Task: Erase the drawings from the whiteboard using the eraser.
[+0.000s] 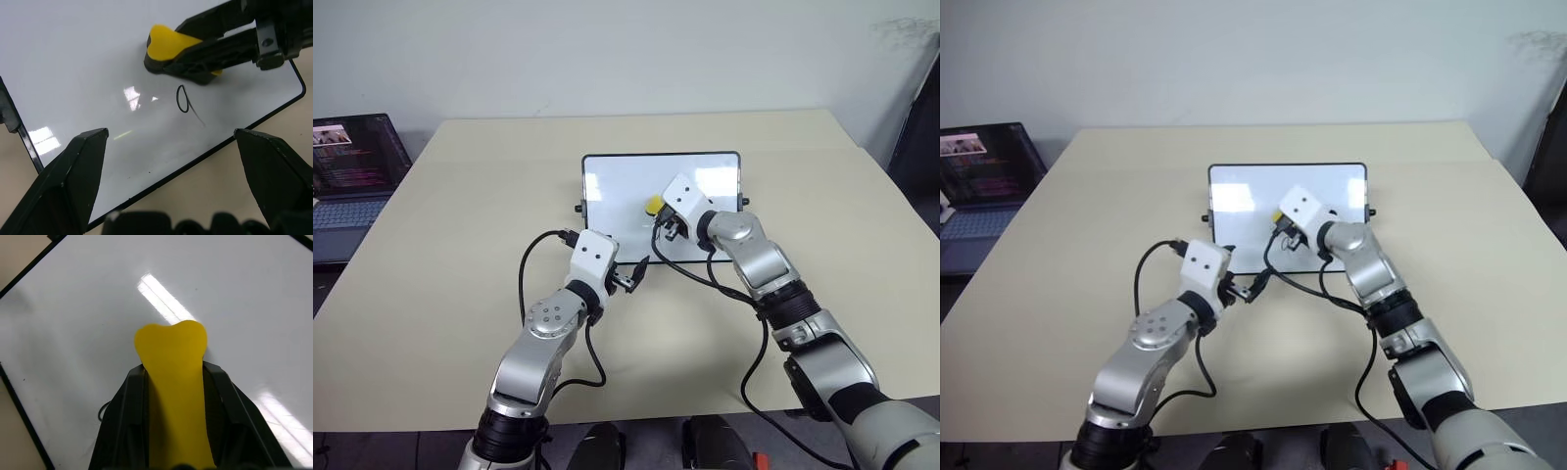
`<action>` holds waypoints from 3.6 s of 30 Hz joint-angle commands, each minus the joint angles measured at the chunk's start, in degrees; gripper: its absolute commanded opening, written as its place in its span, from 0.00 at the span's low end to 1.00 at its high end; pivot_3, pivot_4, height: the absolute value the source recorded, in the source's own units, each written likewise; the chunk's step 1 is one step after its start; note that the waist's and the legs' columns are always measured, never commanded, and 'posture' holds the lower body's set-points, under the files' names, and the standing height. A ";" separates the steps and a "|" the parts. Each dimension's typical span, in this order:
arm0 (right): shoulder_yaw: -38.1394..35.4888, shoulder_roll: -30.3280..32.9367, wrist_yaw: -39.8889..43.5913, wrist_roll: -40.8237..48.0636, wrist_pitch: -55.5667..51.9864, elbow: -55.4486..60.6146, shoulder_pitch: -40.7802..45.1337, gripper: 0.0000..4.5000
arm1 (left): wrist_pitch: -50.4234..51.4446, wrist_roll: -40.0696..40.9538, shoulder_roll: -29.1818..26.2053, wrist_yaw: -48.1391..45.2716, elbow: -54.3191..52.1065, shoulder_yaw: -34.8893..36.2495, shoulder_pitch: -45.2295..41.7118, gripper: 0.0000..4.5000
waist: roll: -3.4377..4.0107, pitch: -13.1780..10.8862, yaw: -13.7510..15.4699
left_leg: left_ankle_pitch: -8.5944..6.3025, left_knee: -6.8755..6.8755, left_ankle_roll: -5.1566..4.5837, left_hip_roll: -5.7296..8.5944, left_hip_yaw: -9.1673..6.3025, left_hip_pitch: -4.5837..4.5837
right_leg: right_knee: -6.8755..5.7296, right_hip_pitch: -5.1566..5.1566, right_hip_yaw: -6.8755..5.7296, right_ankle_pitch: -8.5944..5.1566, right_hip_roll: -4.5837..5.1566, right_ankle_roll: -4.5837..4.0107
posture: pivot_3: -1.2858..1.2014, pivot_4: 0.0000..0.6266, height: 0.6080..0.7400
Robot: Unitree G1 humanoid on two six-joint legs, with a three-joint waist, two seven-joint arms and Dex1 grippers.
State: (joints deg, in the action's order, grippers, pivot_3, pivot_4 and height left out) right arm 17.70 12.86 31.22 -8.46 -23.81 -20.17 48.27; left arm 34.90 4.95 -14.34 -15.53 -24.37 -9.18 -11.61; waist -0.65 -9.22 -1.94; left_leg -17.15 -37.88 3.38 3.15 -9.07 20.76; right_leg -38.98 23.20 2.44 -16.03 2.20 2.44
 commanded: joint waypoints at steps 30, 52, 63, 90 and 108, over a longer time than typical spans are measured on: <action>-10.05 -0.07 -6.99 5.89 -13.86 23.50 -6.88 0.25 | -0.80 0.26 -0.73 -2.22 -0.67 0.16 -1.40 1.00 | 0.01 -0.03 0.15 | -0.01 0.06 0.01 0.00 -0.03 0.15 | 0.15 0.12 -0.01 -0.02 0.01 0.02 | 0.52 0.24 1.00; -16.04 0.01 -14.18 7.39 -25.98 40.02 -22.39 0.25 | -1.76 0.98 -2.30 -1.71 -11.00 3.65 13.29 1.00 | -0.01 -0.04 0.29 | -0.02 0.08 0.00 0.01 -0.06 0.15 | 0.17 0.07 0.01 -0.05 0.02 0.06 | 0.52 0.24 1.00; -16.05 -0.48 -16.78 8.30 -27.34 42.40 -24.48 0.25 | -1.65 0.99 -2.07 -0.96 -11.61 2.33 13.60 1.00 | 0.00 -0.04 0.17 | -0.02 0.09 -0.01 0.00 -0.02 0.13 | 0.18 0.05 0.00 -0.06 0.02 0.07 | 0.52 0.24 1.00; -5.85 -5.51 -14.05 5.69 -2.88 13.79 -3.45 0.25 | -8.17 0.32 -3.40 -6.49 4.49 -0.63 4.69 1.00 | 0.01 -0.09 0.12 | -0.01 0.10 0.00 0.01 -0.03 0.14 | 0.21 0.09 -0.01 -0.05 0.01 0.06 | 0.52 0.24 1.00; -1.78 -4.21 -11.98 0.22 0.49 7.37 -6.55 0.25 | -6.52 -0.08 -2.88 -5.42 1.88 0.05 3.01 1.00 | 0.01 -0.09 0.12 | -0.01 0.08 0.00 0.01 -0.01 0.12 | 0.11 0.11 0.02 -0.05 0.01 0.06 | 0.52 0.24 1.00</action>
State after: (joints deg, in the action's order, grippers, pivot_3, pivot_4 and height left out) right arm 15.53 8.41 18.41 -7.91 -23.05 -14.49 42.18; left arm 28.47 5.09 -17.58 -21.52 -19.43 -9.67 -7.74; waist -0.65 -9.31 -1.82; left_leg -17.16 -37.80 3.38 3.16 -9.09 20.88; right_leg -38.86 23.30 2.45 -16.08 2.21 2.50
